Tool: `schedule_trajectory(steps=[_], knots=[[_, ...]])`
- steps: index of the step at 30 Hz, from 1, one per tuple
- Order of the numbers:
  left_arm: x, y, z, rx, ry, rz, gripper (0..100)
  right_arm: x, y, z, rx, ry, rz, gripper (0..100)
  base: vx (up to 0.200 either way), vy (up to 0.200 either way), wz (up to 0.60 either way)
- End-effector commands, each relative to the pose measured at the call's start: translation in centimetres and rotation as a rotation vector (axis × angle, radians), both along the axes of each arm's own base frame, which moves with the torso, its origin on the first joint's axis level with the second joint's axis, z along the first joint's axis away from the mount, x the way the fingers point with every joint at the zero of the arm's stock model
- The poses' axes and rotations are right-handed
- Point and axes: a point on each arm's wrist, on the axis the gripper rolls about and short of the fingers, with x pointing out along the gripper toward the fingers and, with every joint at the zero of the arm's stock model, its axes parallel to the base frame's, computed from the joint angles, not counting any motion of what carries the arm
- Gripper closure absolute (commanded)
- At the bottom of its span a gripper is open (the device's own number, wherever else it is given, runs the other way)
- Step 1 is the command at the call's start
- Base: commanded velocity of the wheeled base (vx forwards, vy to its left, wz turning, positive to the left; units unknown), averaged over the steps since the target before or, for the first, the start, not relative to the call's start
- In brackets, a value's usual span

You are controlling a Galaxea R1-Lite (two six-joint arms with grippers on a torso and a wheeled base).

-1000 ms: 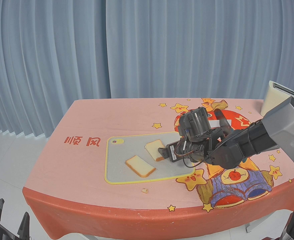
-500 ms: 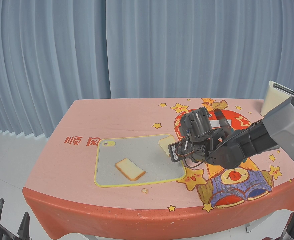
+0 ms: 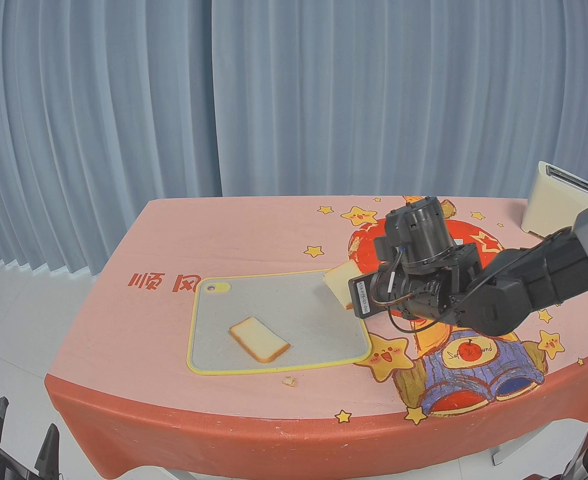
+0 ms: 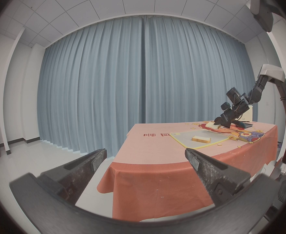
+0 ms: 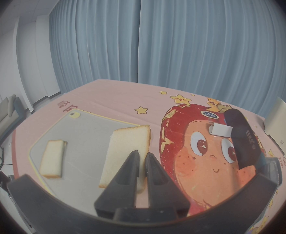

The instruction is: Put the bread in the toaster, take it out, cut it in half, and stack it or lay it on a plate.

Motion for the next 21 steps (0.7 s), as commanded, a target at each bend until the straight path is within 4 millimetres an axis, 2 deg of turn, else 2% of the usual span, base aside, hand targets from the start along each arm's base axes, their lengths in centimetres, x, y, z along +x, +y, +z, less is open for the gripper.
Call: schedule_trajectory(steps=[1,5,9,16,21], knots=[[0.0,0.0,-0.5,0.0,0.001,0.0,0,-2.1,-1.0,3.0,0.044,-0.052,0.011,100,0.0,0.0,0.0],[0.0,0.0,-0.5,0.0,0.001,0.0,0,-3.5,-2.1,3.9,0.053,-0.063,0.011,100,0.0,0.0,0.0],[0.0,0.0,-0.5,0.0,0.001,0.0,0,-5.9,-4.0,5.1,0.063,-0.076,0.014,100,0.0,0.0,0.0],[0.0,0.0,-0.5,0.001,0.001,0.005,0,-8.3,-5.9,4.9,0.059,-0.065,0.009,100,0.0,0.0,0.0],[0.0,0.0,-0.5,0.001,0.001,0.006,0,-10.4,-7.6,6.7,0.18,-0.089,-0.033,100,0.0,0.0,0.0]])
